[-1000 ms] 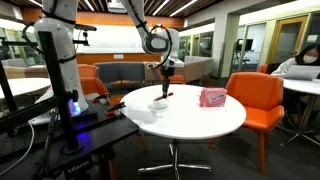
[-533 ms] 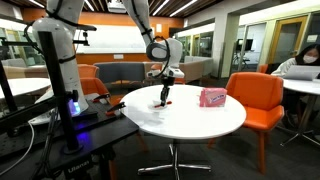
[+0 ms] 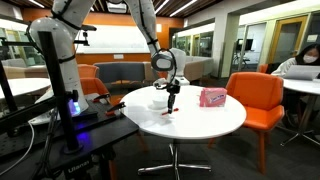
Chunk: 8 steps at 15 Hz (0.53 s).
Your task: Take the marker out of the bowl and put it on the table
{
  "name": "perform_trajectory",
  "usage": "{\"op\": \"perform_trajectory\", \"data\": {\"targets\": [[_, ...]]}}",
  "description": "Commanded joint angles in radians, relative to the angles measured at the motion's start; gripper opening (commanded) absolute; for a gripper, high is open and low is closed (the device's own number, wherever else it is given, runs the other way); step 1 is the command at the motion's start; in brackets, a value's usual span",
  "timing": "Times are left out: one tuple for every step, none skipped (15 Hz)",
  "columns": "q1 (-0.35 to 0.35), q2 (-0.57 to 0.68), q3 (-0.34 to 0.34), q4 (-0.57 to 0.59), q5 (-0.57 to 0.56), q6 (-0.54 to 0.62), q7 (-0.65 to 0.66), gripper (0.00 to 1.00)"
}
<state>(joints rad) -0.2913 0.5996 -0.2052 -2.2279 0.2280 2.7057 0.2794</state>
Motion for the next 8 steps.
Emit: {"op": "perform_trajectory", "data": {"targets": [[-0.033,0.043,0.030,0.053,0.046,0.019,-0.049,0.47],[-0.038,0.041,0.035,0.052,0.056,0.043,-0.053,0.52],[-0.051,0.035,0.047,0.051,0.070,0.075,-0.072,0.59],[-0.056,0.017,0.054,0.035,0.078,0.120,-0.091,0.68],[-0.068,-0.001,0.069,0.022,0.086,0.167,-0.114,0.75],[-0.080,-0.025,0.087,0.002,0.094,0.212,-0.137,0.83],[-0.094,-0.061,0.112,-0.027,0.099,0.251,-0.167,0.90],[-0.085,-0.104,0.117,-0.068,0.097,0.294,-0.172,0.98]]}}
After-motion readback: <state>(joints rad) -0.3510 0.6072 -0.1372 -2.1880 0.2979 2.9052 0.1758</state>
